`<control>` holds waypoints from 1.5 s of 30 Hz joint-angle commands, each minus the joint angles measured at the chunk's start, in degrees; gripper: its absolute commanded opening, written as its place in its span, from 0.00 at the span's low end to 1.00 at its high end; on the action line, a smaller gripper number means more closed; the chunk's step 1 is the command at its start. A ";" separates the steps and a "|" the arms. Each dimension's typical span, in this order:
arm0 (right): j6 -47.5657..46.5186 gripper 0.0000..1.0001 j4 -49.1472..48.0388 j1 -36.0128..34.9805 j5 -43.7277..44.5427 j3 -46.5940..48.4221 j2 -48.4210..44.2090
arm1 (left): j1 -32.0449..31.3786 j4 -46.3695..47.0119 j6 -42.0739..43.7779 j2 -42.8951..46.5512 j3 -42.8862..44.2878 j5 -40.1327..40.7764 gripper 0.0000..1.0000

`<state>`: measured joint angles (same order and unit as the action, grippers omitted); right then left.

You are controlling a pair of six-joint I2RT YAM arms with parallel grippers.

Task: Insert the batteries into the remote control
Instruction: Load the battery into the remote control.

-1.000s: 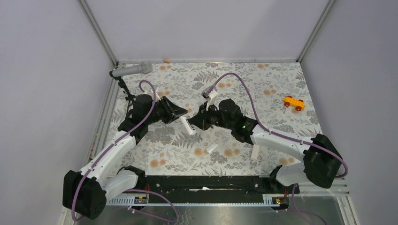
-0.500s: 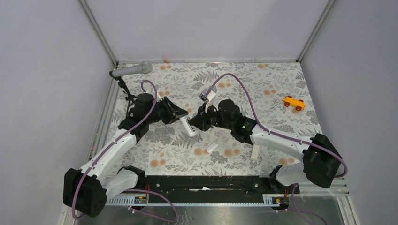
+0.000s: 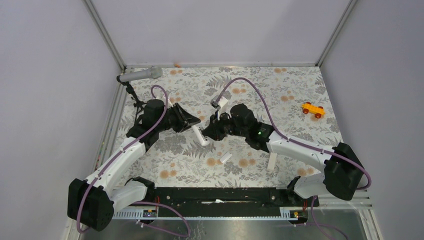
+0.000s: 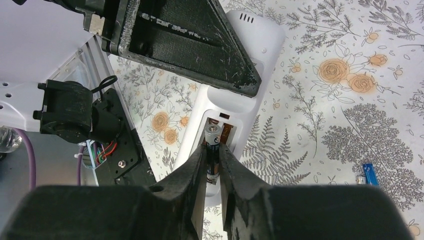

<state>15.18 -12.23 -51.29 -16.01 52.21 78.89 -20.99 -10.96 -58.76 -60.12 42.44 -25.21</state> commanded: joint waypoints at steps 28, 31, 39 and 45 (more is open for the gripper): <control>31.21 1.00 8.83 8.61 11.19 2.96 -11.13 | -0.01 9.50 0.86 3.82 0.63 -1.12 0.00; 40.23 1.00 11.76 10.49 11.26 1.09 -13.48 | -0.01 10.69 -0.31 5.28 0.01 -0.70 0.00; 66.89 1.00 2.84 10.82 0.07 -3.73 -11.66 | -0.01 16.75 -3.76 6.20 0.38 0.43 0.00; 76.93 1.00 -7.43 10.81 -3.27 -6.20 -9.47 | -0.01 11.17 -5.91 4.97 3.44 2.34 0.00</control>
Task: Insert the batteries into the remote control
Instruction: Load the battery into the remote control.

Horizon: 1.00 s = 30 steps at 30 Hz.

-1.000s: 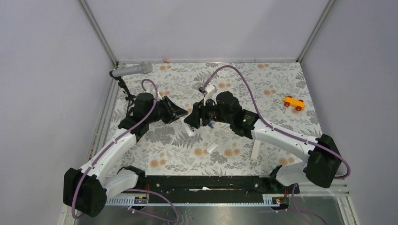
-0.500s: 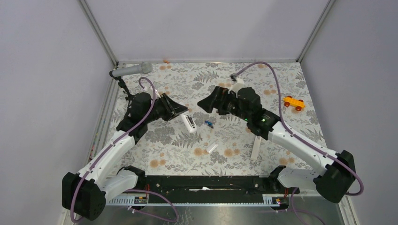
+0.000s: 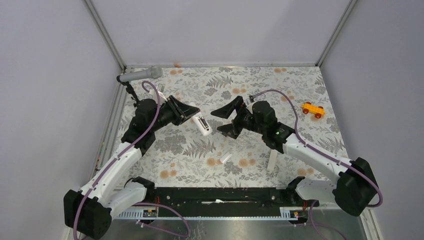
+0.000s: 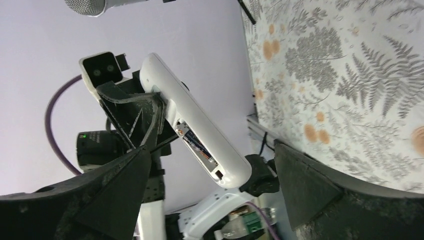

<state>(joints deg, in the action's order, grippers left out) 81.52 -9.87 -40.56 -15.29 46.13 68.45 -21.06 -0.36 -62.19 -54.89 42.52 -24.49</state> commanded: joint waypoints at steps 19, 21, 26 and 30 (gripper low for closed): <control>15.10 1.00 -16.41 -3.91 -6.32 1.95 9.39 | 0.05 0.45 -3.38 -1.05 4.38 -1.01 0.00; 16.12 1.00 -17.74 -4.14 -6.30 1.56 10.04 | 0.05 0.45 -2.93 -1.09 4.62 -1.41 0.00; 17.44 1.00 -21.00 -4.24 -5.52 0.66 10.93 | -0.03 3.07 1.67 -0.57 4.89 -4.35 0.00; 17.82 0.99 -21.80 -4.29 -5.94 0.91 11.83 | -0.03 3.07 4.64 -0.15 4.94 -5.35 0.00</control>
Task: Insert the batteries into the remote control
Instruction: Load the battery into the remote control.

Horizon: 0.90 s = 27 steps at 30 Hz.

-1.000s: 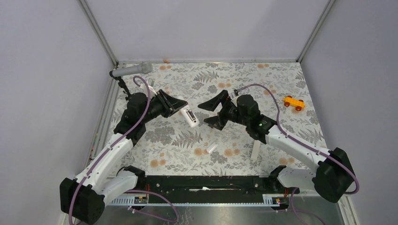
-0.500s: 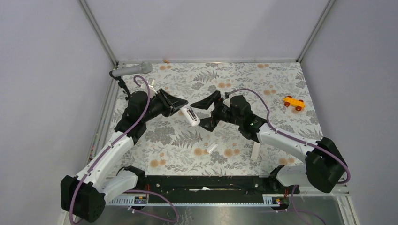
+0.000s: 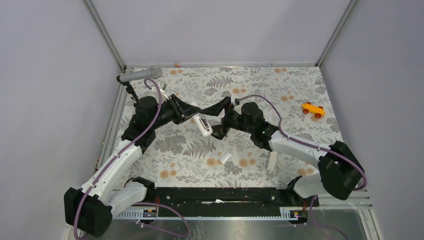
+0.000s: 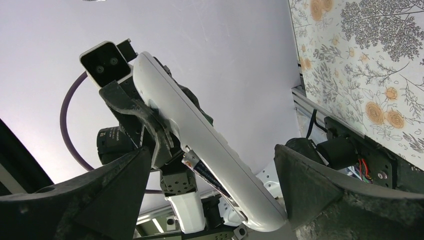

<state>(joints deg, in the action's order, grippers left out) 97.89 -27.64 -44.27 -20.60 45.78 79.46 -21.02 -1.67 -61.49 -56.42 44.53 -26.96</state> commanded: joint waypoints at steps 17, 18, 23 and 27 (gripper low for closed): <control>2.51 0.66 -8.68 -0.55 -0.55 -2.90 0.08 | -0.08 4.56 2.09 0.96 3.12 -1.13 0.00; 2.41 0.65 -8.82 -0.56 -0.62 -3.09 -0.01 | -0.08 4.23 1.70 0.89 3.37 -0.82 0.00; 1.40 0.61 -9.08 -0.55 -0.81 -3.28 -0.18 | -0.08 0.77 0.27 0.03 5.55 -0.45 0.00; 0.51 0.59 -8.12 -0.56 -0.92 -3.12 -0.22 | -0.08 -0.67 -1.85 -0.49 6.83 -0.85 0.00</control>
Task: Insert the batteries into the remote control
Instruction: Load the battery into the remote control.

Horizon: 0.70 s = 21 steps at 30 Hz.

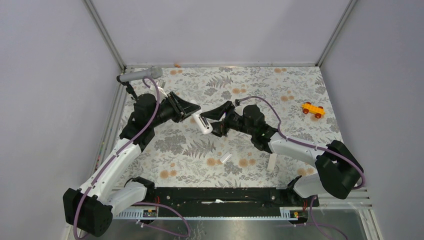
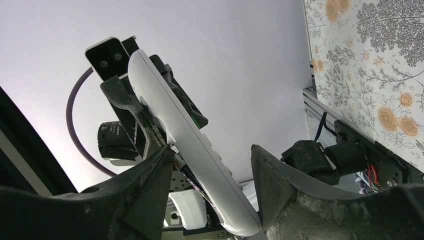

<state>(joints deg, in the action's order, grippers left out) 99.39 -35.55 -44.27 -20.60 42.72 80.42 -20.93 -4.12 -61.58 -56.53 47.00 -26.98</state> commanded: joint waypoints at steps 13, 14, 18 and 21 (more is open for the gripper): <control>-4.46 0.53 3.07 -0.55 -0.78 0.44 -0.94 | 1.07 3.08 -15.04 0.87 7.58 -2.24 0.00; -4.94 0.54 3.11 -0.55 -0.64 0.43 -0.83 | 1.59 3.30 -16.46 1.16 7.58 -2.44 0.00; -6.47 0.54 4.10 -0.55 0.21 0.09 -0.74 | 3.00 3.86 -19.66 2.00 7.49 -2.90 0.00; -7.47 0.54 4.49 -0.53 0.40 0.07 -0.81 | 3.53 3.88 -20.28 2.43 7.58 -3.10 0.00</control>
<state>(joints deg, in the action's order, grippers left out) 95.96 -36.93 -44.25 -20.18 43.22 79.70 -18.96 -9.63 -75.24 -57.43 49.63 -29.04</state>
